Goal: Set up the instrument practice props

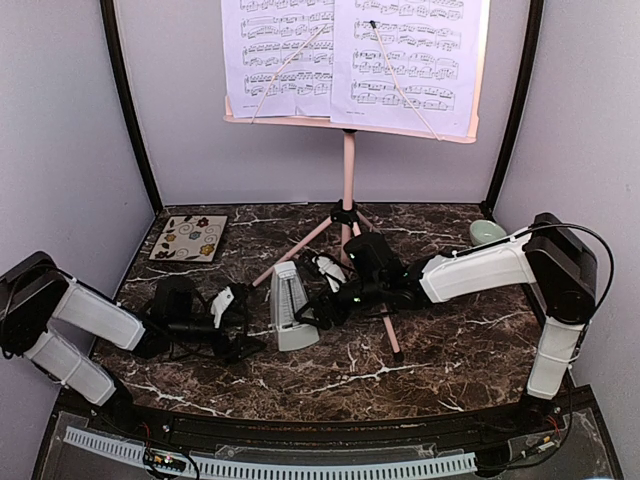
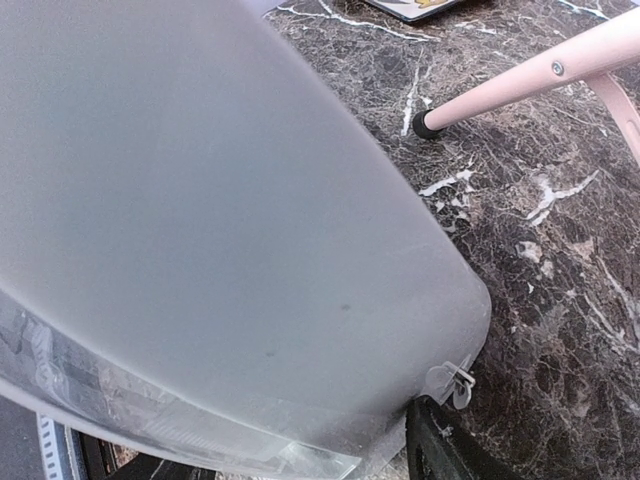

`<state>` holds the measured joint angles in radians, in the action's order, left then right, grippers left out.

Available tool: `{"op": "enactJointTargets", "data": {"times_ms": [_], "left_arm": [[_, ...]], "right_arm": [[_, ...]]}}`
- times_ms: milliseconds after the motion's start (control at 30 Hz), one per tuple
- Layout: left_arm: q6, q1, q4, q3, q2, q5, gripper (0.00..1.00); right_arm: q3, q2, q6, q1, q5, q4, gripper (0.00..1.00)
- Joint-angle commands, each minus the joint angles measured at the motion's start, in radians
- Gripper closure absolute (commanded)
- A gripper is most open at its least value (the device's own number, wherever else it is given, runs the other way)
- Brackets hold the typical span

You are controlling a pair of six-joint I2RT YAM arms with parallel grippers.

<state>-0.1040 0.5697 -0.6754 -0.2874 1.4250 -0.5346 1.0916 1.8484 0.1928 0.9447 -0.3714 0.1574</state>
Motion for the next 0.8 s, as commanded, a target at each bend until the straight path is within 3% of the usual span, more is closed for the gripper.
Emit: {"op": "enactJointTargets", "data": {"times_ms": [0, 233, 467, 767], "left_arm": [[0.038, 0.022, -0.203, -0.006, 0.119, -0.038, 0.04], [0.053, 0.039, -0.355, -0.014, 0.258, 0.007, 0.01], [0.057, 0.093, -0.375, -0.068, 0.326, -0.046, 0.01], [0.114, 0.127, -0.456, -0.038, 0.358, 0.011, 0.14]], "right_arm": [[0.015, 0.009, 0.005, 0.015, 0.01, 0.041, 0.35], [0.03, 0.017, 0.01, 0.025, 0.018, 0.025, 0.35], [0.054, 0.037, 0.016, 0.038, 0.021, 0.01, 0.39], [0.054, 0.042, 0.023, 0.046, 0.028, 0.013, 0.4]]}}
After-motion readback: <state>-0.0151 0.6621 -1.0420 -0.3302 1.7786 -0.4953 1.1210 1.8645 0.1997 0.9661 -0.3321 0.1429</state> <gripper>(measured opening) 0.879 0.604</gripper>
